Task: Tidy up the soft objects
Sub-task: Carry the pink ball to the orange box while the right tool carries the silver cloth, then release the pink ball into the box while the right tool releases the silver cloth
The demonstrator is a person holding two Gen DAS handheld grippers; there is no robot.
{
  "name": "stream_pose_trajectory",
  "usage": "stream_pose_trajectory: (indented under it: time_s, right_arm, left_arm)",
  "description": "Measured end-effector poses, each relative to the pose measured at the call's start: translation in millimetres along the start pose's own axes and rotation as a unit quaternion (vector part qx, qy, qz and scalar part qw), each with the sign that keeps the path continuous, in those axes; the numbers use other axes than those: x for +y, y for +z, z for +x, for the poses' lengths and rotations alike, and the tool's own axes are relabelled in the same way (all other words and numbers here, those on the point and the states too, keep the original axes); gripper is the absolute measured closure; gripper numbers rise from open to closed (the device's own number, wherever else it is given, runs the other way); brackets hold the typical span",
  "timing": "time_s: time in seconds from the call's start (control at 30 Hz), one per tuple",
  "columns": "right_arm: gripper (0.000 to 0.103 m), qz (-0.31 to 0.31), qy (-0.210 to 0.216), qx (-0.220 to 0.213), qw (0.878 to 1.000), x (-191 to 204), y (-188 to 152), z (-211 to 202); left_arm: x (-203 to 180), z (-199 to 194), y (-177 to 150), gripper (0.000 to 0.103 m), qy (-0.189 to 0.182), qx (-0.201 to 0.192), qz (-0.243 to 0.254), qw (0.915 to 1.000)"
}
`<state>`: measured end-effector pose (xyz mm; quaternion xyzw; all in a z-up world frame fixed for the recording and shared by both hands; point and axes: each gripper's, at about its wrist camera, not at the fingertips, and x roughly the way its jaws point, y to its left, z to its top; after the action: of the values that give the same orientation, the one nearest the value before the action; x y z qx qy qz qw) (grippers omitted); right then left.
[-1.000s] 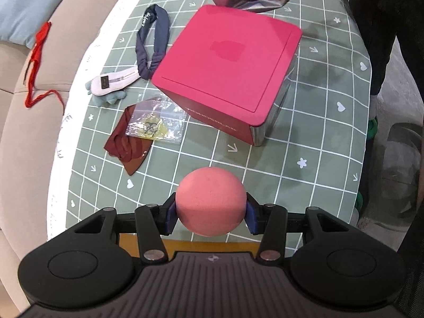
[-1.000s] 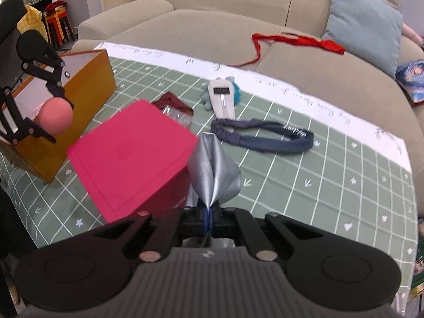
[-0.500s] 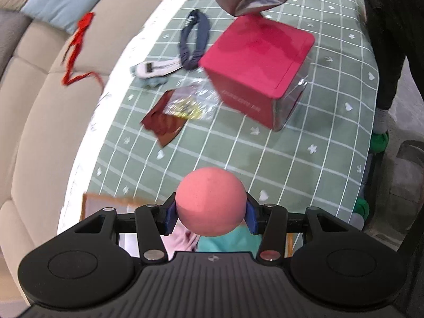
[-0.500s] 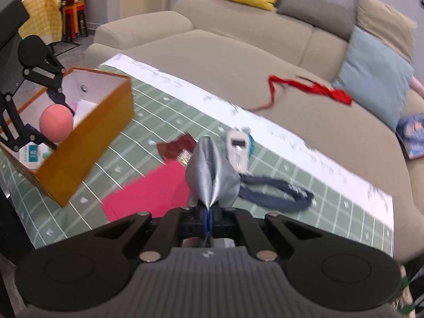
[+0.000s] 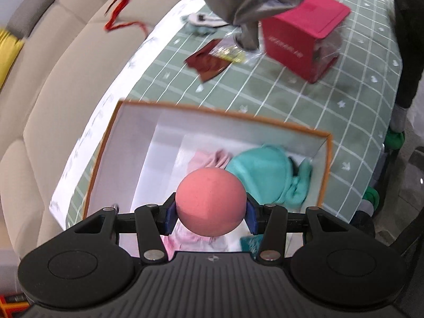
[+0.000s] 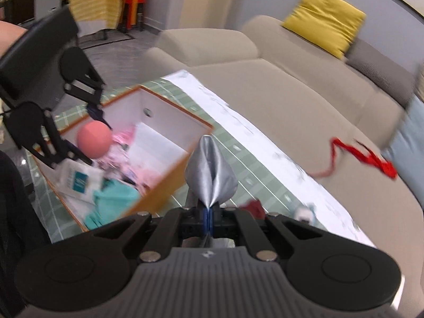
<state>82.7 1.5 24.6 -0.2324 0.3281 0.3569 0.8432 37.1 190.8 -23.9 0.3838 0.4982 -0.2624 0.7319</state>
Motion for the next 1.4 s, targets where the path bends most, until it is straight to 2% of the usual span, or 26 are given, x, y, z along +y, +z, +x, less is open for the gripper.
stream_pose_trajectory:
  time_s: [0.23, 0.33, 0.53, 0.7, 0.97, 1.17, 1.4]
  right_arm:
    - [0.103, -0.036, 0.044, -0.008, 0.998, 46, 47, 31]
    - [0.103, -0.042, 0.058, -0.005, 0.997, 61, 60, 49]
    - [0.103, -0.035, 0.082, 0.011, 0.996, 80, 82, 84]
    - [0.103, -0.008, 0.098, 0.027, 0.995, 80, 94, 115]
    - [0.103, 0.030, 0.111, 0.075, 0.990, 82, 99, 173]
    - [0.103, 0.032, 0.108, 0.113, 0.987, 89, 96, 210]
    - [0.102, 0.022, 0.106, 0.143, 0.984, 95, 87, 234]
  left_arm:
    - [29, 13, -25, 0.047, 0.013, 0.004, -0.057, 0.9983]
    - [45, 18, -33, 0.047, 0.007, -0.003, -0.092, 0.9957]
    - [64, 39, -38, 0.047, 0.007, 0.000, -0.118, 0.9930]
    - [80, 60, -39, 0.046, 0.000, 0.000, -0.140, 0.9901]
    - [90, 92, -39, 0.046, -0.013, 0.018, -0.145, 0.9892]
    - [95, 111, -42, 0.046, -0.027, 0.028, -0.155, 0.9872]
    - [99, 124, -47, 0.045, -0.033, 0.036, -0.164, 0.9852]
